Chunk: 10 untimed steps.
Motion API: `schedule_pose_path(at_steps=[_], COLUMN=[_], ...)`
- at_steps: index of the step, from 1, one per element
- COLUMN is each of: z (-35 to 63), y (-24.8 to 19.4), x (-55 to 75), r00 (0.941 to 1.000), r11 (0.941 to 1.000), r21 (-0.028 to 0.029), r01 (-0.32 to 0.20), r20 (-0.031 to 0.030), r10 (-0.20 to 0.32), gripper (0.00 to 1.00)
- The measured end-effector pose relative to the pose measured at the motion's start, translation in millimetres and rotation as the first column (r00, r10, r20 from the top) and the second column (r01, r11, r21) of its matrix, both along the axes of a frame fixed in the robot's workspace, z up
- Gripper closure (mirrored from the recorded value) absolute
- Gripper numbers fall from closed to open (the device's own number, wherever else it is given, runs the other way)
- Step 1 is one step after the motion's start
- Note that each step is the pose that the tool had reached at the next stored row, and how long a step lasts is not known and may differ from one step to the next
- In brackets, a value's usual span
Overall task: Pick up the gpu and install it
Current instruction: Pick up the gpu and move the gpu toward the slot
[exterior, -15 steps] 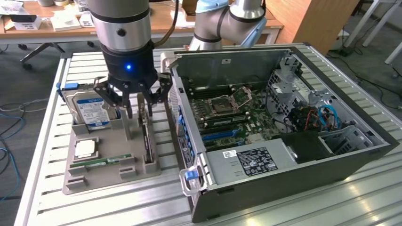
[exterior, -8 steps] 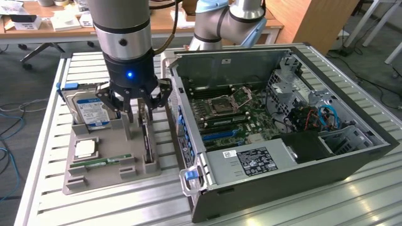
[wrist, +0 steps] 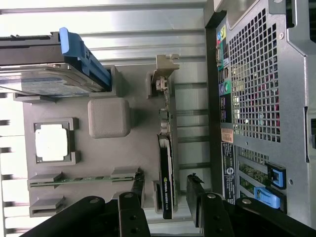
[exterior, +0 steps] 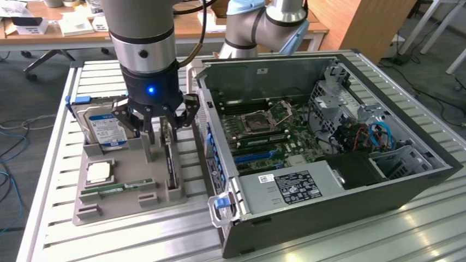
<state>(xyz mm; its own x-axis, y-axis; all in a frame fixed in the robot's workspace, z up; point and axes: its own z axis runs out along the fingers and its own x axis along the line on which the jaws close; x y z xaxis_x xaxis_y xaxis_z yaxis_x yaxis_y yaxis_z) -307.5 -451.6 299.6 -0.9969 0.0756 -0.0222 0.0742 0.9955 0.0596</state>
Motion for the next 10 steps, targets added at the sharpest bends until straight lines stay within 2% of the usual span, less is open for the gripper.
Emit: schedule_pose_path(at_steps=[7,10], z=[-1.0,-5.4], y=[0.1,0.0], x=[1.8,1.8], r00=[1.0,1.0], r11=[1.0,1.0], r21=[0.0003,0.0002], r01=[0.0,0.0], r20=[0.0003,0.0001], r10=[0.0,0.0], gripper=[0.53,0.53])
